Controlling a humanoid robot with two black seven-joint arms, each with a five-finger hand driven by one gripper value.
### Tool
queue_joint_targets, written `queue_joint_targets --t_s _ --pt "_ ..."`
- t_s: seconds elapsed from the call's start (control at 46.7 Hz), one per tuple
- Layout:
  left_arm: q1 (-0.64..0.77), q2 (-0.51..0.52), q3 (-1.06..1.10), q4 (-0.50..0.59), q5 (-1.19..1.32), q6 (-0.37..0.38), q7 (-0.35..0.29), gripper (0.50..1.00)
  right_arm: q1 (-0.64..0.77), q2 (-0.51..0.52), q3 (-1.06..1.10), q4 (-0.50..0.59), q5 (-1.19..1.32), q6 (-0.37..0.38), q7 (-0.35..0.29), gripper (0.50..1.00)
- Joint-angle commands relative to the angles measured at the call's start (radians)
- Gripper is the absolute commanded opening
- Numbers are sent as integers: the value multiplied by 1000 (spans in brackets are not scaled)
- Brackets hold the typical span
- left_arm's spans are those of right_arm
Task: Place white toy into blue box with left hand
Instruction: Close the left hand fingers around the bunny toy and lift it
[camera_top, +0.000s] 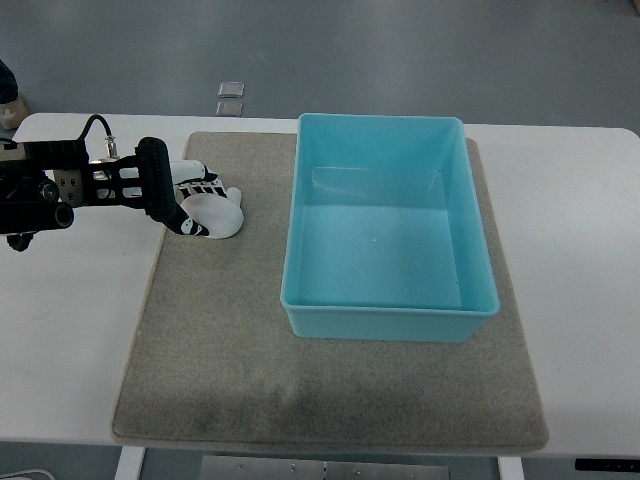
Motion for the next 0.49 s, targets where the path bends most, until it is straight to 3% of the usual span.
queue_joint_targets --t_s 0.0,0.257,0.471 --pt "4 -1 -3 3 0 0 -1 500 0 0 0 0 1 0 0 936" --pt "-10 8 -32 5 -18 0 -6 500 0 0 0 0 -1 0 0 936" --pt "-14 51 -216 29 -18 -16 -6 500 0 0 0 0 -1 0 -1 936"
